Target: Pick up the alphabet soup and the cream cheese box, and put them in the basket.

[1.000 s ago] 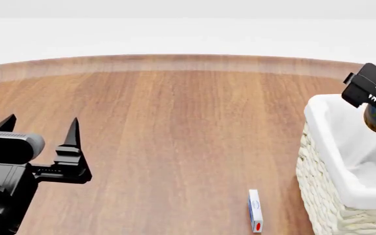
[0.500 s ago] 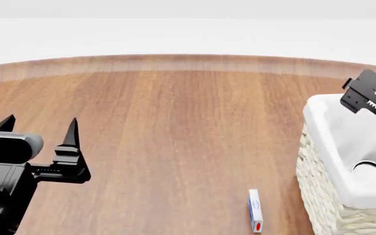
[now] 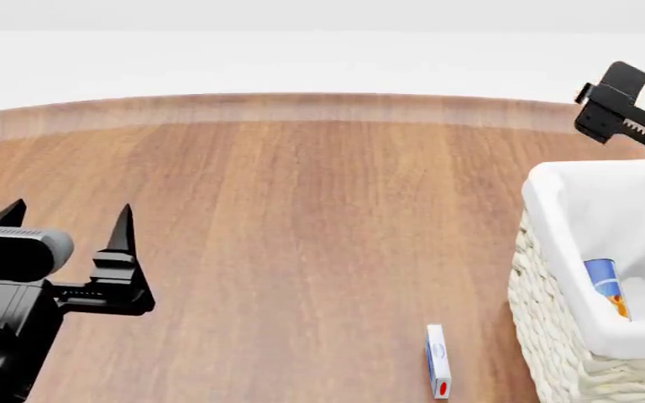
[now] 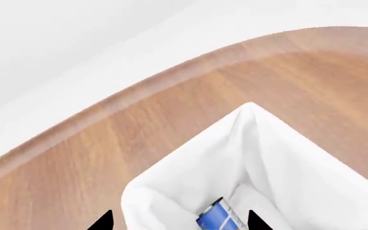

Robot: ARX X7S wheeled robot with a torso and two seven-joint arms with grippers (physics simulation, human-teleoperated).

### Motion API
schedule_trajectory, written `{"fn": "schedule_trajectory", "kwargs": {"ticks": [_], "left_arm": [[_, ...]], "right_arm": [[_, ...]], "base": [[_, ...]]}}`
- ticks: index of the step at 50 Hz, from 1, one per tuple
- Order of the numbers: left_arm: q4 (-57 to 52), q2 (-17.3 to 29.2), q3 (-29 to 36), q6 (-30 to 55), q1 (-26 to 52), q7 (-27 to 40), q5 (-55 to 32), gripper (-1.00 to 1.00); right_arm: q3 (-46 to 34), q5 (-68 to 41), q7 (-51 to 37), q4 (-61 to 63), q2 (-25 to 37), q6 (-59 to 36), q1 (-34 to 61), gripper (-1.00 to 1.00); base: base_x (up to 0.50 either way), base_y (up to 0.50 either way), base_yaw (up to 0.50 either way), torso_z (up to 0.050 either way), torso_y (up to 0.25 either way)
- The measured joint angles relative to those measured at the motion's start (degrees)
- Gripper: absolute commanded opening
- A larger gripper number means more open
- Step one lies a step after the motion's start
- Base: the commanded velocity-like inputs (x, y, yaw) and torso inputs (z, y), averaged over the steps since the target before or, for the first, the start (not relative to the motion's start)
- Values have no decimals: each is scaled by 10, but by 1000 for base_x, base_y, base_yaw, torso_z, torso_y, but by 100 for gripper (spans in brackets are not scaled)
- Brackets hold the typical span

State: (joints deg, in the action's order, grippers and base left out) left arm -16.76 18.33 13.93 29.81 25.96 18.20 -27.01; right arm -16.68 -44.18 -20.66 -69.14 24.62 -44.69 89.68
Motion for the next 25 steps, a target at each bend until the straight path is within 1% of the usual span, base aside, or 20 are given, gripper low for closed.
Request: {"fn": "schedule_trajectory", "kwargs": {"ticks": [5, 11, 19, 25], "left_arm": [[-1, 0, 0, 1, 1, 1, -1, 100], [-1, 1, 1, 1, 2, 2, -2, 100], [-2, 1, 2, 2, 3, 4, -3, 100], [-1, 1, 3, 1, 3, 4, -4, 100]], "right_arm": [[-22, 15, 12, 35, -14, -17, 19, 100], [-52, 33, 44, 49, -41, -30, 45, 100], [-94, 60, 127, 7, -97, -19, 78, 100], [-105, 84, 186, -22, -138, -9, 89, 100]], "base": [[0, 0, 0, 0, 0], [0, 0, 0, 0, 0], [0, 0, 0, 0, 0], [0, 0, 0, 0, 0]]}}
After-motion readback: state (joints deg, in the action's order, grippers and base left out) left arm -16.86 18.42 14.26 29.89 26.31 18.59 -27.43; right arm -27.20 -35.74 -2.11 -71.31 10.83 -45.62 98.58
